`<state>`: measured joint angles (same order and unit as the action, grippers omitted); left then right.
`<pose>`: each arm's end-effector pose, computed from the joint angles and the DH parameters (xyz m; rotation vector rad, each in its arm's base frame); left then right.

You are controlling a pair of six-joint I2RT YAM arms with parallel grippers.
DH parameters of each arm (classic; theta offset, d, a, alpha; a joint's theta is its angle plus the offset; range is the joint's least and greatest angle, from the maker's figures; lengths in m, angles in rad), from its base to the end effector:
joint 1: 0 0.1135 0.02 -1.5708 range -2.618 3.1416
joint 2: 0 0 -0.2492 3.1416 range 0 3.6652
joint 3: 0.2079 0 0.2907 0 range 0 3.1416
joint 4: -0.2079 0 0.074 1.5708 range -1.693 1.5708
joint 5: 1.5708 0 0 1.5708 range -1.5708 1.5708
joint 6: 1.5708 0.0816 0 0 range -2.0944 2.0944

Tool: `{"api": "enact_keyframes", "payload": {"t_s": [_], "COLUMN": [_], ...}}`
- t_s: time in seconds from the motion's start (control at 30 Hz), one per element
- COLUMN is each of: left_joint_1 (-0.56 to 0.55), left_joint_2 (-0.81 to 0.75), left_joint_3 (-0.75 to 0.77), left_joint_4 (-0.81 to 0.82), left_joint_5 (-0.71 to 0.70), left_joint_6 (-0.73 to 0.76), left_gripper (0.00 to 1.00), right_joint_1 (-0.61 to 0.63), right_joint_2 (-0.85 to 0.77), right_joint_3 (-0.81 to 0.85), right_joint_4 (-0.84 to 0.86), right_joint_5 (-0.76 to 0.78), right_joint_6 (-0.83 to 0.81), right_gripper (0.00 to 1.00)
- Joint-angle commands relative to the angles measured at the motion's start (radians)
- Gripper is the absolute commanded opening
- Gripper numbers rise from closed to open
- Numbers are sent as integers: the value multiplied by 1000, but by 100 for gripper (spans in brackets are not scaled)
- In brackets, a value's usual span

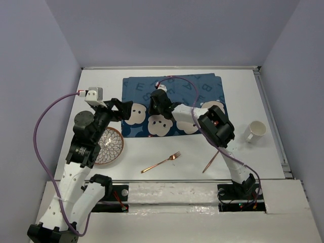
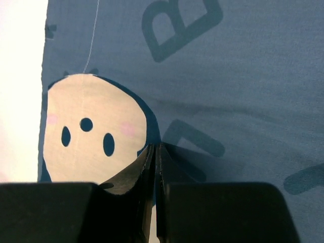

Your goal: Set the dinner table for one person

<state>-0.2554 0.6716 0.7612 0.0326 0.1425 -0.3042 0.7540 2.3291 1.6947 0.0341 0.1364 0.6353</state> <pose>0.2452 -0.0760 0.3726 0.0827 1.4719 -0.5595 0.4332 0.3916 0.0867 -0.0522 2.2374 0.6375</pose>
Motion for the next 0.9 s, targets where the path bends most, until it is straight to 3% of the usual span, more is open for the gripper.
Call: {"api": "enact_keyframes", "payload": {"t_s": [0.0, 0.07, 0.17, 0.2, 0.3, 0.4, 0.63, 0.87], "left_joint_1": [7, 7, 8, 10, 15, 30, 33, 33], "left_joint_2": [-4, -4, -6, -7, -17, -33, -82, -110], "left_joint_3": [-10, -8, -8, -8, -8, -11, -19, -20], "left_joint_4": [49, 52, 52, 53, 53, 58, 64, 64], "left_joint_5": [29, 42, 46, 46, 42, 31, -43, -66], "left_joint_6": [5, 1, 0, -1, -3, -6, 4, 2], "left_gripper": [99, 99, 99, 99, 99, 99, 99, 99], "right_joint_1": [1, 1, 10, 10, 37, 90, 243, 300], "right_joint_2": [-28, -74, -174, -230, -299, -343, -271, -134], "right_joint_3": [24, -27, -108, -133, -237, -355, -366, -244], "right_joint_4": [24, 71, 79, 84, 107, 217, 368, 333], "right_joint_5": [29, 20, -9, -21, -95, -255, -299, -308], "right_joint_6": [23, -12, -51, -69, -59, 33, 194, 228], "right_gripper": [13, 15, 30, 42, 64, 81, 89, 83]}}
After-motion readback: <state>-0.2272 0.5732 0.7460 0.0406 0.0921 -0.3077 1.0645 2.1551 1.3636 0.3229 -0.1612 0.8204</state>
